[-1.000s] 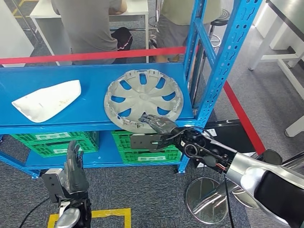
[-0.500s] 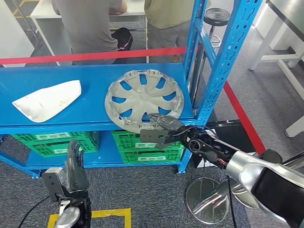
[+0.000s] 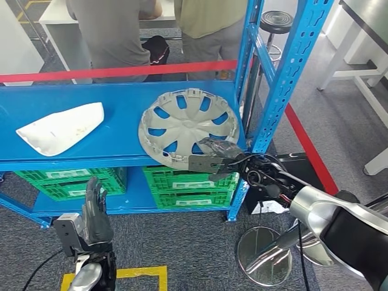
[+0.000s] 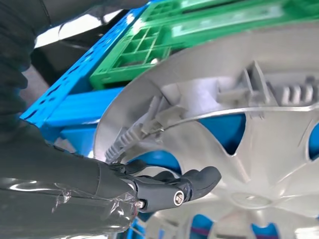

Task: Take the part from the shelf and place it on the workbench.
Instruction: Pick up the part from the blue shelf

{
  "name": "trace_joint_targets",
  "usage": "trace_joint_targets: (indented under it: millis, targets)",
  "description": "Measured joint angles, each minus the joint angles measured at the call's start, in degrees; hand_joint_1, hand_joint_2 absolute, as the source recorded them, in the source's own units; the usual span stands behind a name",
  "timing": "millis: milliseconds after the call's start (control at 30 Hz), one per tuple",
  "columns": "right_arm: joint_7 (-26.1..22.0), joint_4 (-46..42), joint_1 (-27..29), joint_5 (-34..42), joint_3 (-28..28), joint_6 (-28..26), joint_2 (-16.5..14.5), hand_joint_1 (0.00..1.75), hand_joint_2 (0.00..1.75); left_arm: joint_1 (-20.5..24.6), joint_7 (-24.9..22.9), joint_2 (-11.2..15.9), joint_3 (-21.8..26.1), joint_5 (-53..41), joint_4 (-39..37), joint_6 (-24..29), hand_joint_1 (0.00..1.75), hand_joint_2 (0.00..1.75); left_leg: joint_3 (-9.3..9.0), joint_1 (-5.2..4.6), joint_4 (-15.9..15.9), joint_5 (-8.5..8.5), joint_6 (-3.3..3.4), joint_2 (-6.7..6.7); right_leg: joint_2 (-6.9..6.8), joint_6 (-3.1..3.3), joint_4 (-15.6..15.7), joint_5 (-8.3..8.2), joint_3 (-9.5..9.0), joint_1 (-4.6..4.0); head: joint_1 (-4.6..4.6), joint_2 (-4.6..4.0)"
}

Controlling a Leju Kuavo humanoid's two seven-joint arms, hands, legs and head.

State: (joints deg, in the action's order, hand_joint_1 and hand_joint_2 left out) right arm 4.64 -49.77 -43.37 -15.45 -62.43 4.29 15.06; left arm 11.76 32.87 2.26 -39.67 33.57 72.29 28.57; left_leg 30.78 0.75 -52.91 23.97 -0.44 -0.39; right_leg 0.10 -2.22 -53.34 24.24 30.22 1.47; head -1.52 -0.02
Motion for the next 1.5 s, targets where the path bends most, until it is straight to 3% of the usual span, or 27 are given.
trace_joint_targets:
  millis: [600,900,1333,1467,1500]
  targets:
    - [-0.2,5.3,-2.9,-6.3,-0.1,-0.2,-0.9,0.00,1.75,0.6,0.0,-0.6,-0.4,-0.3,-2.1,-1.4,0.00,0.00,0.02,0.00,0.0,-0.02,-0.01,0.00,0.01,-0.01,0.0,-0.04,0.02,0.00,0.00,0.00]
    - [-3.3,6.1,-3.3,-11.3,-1.1,-0.2,-3.4,0.00,1.75,0.7,0.8,-1.2,-0.4,0.4,-2.8,-1.4,0.00,0.00,0.02,0.00,0.0,-0.04,-0.04,0.00,0.02,-0.01,0.0,-0.04,0.03,-0.01,0.03,0.00]
    - [-3.6,7.2,-3.4,-13.7,-3.3,0.3,-6.1,0.00,1.75,0.9,1.3,-1.9,-0.5,0.8,-4.0,-1.6,0.00,0.00,0.02,0.00,0.0,-0.05,-0.05,0.01,0.03,-0.01,0.0,-0.04,0.03,0.00,0.01,0.00]
    - [-3.7,7.4,-3.4,-14.2,-4.0,0.4,-6.6,1.75,1.75,0.9,1.3,-1.9,-0.5,0.9,-4.0,-1.6,0.00,0.00,0.02,0.00,0.0,-0.05,-0.05,0.01,0.03,-0.01,0.0,-0.04,0.04,-0.01,0.04,0.00]
    - [-3.8,7.5,-3.4,-14.2,-4.1,0.4,-6.7,1.75,1.75,0.9,1.3,-1.9,-0.5,0.9,-4.0,-1.6,0.00,0.00,0.02,0.00,0.0,-0.05,-0.05,0.01,0.03,-0.01,0.0,-0.04,0.04,-0.01,0.04,0.00]
